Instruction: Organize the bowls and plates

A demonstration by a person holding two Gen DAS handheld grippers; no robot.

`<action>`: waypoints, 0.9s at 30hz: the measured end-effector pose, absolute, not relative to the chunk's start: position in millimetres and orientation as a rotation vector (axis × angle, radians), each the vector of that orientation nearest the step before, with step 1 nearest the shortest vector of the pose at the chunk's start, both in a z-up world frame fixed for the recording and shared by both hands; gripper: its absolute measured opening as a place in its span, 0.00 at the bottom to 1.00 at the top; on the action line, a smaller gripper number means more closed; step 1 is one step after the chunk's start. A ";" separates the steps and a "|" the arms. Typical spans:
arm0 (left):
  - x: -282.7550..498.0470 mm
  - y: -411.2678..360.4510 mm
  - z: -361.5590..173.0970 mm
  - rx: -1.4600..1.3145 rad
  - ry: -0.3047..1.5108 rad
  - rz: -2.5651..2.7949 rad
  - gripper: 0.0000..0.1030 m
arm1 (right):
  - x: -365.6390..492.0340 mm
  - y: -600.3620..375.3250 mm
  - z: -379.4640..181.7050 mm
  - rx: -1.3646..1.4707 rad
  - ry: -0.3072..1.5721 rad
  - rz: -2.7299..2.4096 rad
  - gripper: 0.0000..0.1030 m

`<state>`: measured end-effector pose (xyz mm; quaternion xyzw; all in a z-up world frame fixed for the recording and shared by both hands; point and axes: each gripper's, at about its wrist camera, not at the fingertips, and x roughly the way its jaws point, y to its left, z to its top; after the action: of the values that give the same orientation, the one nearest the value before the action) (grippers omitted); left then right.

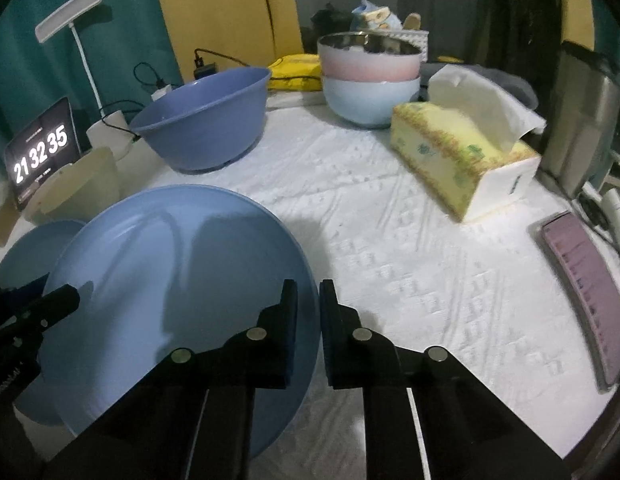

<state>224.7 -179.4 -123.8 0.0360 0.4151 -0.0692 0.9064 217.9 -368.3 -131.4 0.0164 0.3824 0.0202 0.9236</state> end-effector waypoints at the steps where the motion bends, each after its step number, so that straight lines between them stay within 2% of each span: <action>1: 225.1 -183.1 -123.9 0.076 0.859 -0.156 0.27 | 218.0 -371.0 -129.8 0.032 0.782 0.033 0.12; 9: 234.0 -208.2 -134.4 0.102 0.915 -0.229 0.27 | 223.3 -395.9 -129.8 0.033 0.791 -0.055 0.12; 17: 231.5 -200.6 -129.4 0.097 0.907 -0.231 0.30 | 218.8 -394.8 -124.7 0.006 0.768 -0.105 0.14; 19: 229.3 -194.3 -125.9 0.087 0.896 -0.226 0.31 | 216.5 -393.6 -121.9 0.001 0.758 -0.116 0.24; 22: 225.1 -183.7 -118.7 0.072 0.873 -0.221 0.33 | 211.7 -390.6 -112.7 -0.005 0.731 -0.128 0.29; 25: 219.3 -172.2 -110.8 0.048 0.843 -0.220 0.45 | 206.2 -385.8 -101.7 -0.012 0.702 -0.137 0.30; 27: 217.0 -166.1 -106.7 0.034 0.828 -0.219 0.47 | 202.2 -382.1 -95.2 -0.014 0.688 -0.133 0.30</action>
<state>217.0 -166.1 -106.7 0.0162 0.4015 -0.1064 0.9095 202.2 -382.1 -95.2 -0.0070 0.3371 -0.0652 0.9392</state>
